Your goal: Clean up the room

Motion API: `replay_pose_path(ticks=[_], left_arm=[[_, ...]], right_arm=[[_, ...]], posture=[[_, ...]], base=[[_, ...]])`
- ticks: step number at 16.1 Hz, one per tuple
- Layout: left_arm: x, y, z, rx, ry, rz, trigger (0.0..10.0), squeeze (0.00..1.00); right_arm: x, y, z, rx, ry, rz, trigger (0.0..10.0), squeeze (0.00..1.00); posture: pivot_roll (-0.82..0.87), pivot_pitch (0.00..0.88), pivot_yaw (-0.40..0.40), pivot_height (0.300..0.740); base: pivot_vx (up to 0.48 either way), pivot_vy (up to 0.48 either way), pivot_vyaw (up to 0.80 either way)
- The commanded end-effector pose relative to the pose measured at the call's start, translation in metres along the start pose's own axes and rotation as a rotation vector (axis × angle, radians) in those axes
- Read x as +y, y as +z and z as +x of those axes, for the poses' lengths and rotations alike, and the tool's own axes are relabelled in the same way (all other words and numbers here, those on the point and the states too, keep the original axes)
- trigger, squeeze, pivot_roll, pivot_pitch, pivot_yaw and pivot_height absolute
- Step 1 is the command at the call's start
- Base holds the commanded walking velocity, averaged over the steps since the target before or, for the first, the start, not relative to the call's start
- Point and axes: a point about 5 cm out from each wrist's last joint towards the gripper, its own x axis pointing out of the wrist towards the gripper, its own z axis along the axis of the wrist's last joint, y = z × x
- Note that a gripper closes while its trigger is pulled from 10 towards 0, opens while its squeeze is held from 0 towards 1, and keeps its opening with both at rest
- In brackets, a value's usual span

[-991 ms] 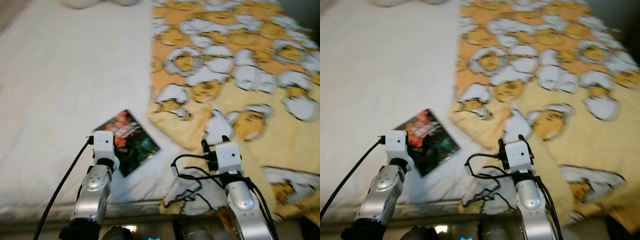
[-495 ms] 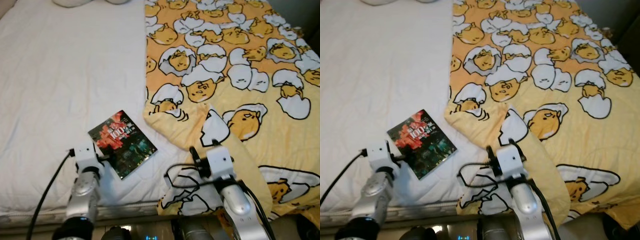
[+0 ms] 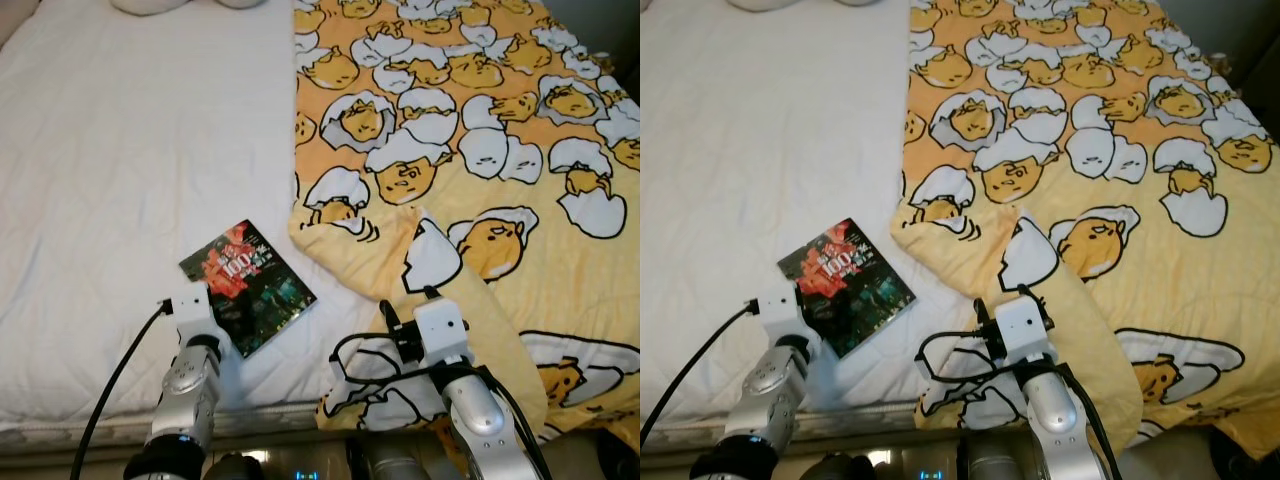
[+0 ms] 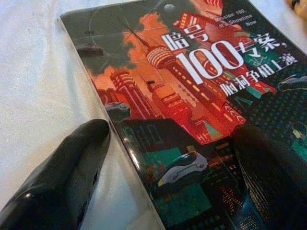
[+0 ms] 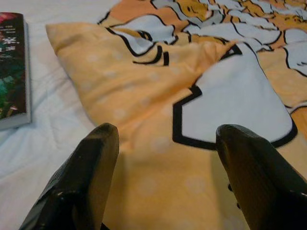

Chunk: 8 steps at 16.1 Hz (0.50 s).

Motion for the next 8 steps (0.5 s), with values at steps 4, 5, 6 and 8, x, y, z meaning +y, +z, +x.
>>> replay_pose_path(ticks=[4,5,6,8], left_arm=[[-0.012,-0.044,-0.006,0.242,-0.017,-0.152,10.0,0.0],[-0.015,-0.045,-0.005,0.255,-0.035,-0.164,10.0,0.0],[-0.015,-0.043,-0.003,0.243,-0.035,-0.168,4.4,0.0],[-0.016,-0.042,0.0,0.256,-0.059,-0.163,0.0,0.0]], right_arm=[[0.002,-0.001,0.001,0.018,0.019,0.008,10.0,0.0],[0.002,-0.001,0.001,0.018,0.02,0.009,10.0,0.0],[0.002,-0.001,0.001,0.019,0.021,0.008,10.0,0.0],[0.001,-0.002,0.001,0.023,0.022,0.006,10.0,0.0]], posture=[[-0.17,0.174,0.004,0.74],[-0.17,0.174,0.004,0.74],[-0.17,0.174,0.004,0.74],[-0.18,0.175,0.007,0.74]], base=[[0.0,0.0,0.0],[0.0,0.0,0.0],[0.0,0.0,0.0],[0.0,0.0,0.0]])
